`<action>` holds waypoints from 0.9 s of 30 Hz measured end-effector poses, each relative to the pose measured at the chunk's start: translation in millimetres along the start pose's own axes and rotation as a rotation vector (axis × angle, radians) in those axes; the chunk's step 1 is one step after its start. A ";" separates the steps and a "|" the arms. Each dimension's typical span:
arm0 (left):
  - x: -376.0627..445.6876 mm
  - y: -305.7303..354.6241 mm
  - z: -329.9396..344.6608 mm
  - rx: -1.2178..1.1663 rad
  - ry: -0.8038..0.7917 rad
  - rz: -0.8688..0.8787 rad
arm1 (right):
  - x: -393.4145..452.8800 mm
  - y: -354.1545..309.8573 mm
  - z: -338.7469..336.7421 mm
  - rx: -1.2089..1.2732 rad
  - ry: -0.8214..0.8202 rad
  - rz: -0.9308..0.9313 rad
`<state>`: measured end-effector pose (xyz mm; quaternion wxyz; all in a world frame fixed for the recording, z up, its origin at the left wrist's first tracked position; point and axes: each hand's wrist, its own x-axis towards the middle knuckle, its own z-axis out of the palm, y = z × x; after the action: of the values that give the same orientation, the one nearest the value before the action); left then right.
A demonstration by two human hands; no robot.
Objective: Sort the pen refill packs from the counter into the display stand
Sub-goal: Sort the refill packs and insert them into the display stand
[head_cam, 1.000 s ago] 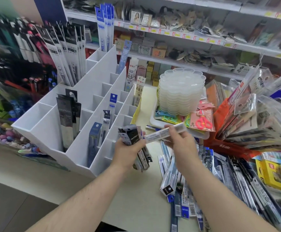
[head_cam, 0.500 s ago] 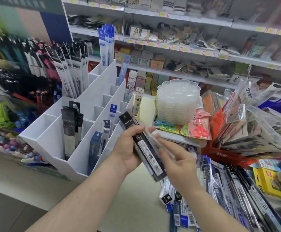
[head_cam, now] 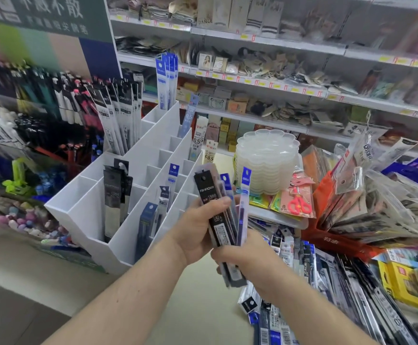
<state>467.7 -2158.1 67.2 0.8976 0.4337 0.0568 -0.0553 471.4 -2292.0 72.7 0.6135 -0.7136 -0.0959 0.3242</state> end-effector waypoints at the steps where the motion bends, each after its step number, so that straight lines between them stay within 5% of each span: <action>1: 0.6 -2.8 -2.2 0.048 0.074 0.009 | 1.0 3.2 0.0 -0.010 0.070 0.035; 6: -17.0 -24.0 1.5 0.252 0.170 -0.063 | 3.5 14.7 11.9 -0.389 0.377 -0.009; 10: -22.4 -23.7 6.7 0.245 0.359 -0.078 | -2.2 5.1 14.8 -0.676 0.182 -0.014; 14: -27.0 -9.2 -3.0 0.213 0.354 -0.104 | -8.4 -30.7 -14.2 -0.879 -0.075 0.049; 18: -35.1 3.6 -9.5 0.262 0.239 -0.098 | 6.0 -37.2 -25.5 -0.430 0.264 -0.128; 27: -42.3 11.6 -20.2 0.122 0.088 -0.105 | 21.1 -29.0 10.0 -0.153 0.269 -0.276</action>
<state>426.5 -2132.9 70.0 0.8620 0.4860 0.1152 -0.0864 489.4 -2266.0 92.2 0.6035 -0.7750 -0.1342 0.1309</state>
